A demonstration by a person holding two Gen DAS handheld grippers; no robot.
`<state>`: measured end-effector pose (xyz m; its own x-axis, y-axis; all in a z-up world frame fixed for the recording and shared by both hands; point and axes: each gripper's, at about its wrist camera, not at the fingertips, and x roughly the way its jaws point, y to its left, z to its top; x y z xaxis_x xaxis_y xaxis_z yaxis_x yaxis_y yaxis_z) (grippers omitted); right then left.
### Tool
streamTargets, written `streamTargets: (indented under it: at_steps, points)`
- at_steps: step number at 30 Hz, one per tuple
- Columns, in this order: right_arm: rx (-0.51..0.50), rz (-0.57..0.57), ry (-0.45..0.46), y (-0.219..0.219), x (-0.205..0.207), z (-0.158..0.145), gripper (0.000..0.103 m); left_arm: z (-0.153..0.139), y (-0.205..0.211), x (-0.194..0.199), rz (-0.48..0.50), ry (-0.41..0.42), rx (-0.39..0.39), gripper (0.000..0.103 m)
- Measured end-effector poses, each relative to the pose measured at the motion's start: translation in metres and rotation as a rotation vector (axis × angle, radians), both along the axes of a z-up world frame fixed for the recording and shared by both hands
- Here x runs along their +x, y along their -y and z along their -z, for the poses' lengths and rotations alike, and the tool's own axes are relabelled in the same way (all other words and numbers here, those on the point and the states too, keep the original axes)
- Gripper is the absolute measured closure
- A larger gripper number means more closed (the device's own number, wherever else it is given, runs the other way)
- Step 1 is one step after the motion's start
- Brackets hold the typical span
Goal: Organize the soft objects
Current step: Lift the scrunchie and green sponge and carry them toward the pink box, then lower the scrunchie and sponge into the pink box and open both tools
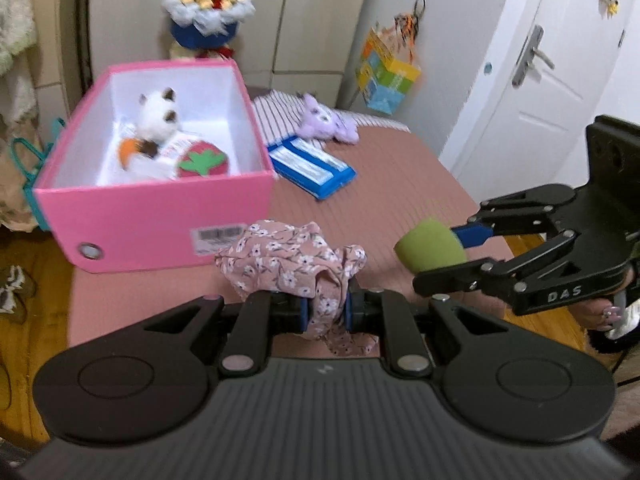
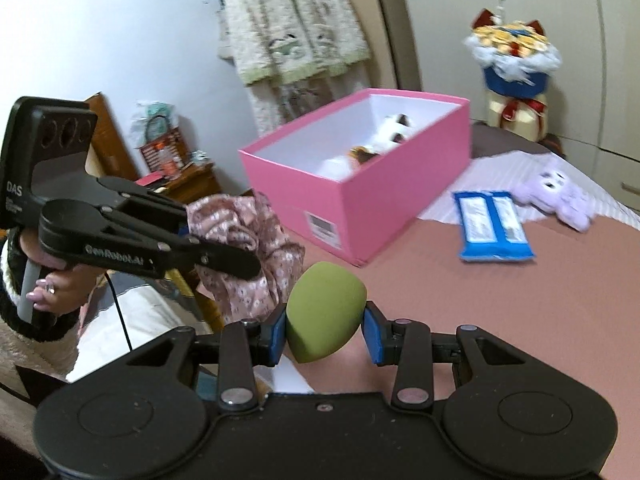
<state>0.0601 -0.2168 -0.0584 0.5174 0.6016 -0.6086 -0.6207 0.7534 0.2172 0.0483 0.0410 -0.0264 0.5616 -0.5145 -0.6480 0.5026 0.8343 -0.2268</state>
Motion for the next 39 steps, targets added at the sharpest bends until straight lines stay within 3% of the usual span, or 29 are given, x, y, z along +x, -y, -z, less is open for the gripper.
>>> streamTargets:
  at_steps: [8,17,28,39]
  points:
    - [0.035,-0.064,0.038,-0.031,0.009,-0.021,0.059,-0.035,-0.024,-0.009,-0.035,0.1,0.007,0.088]
    - [0.055,-0.076,0.127,-0.056,0.035,-0.051,0.059,-0.06,-0.028,0.025,-0.041,0.161,0.005,0.088]
    - [-0.012,-0.039,0.224,-0.073,0.099,-0.078,0.058,-0.075,-0.023,0.114,-0.083,0.182,-0.024,0.088]
    - [-0.126,-0.026,0.232,-0.078,0.208,-0.064,0.058,-0.041,-0.012,0.232,-0.15,0.082,-0.058,0.088]
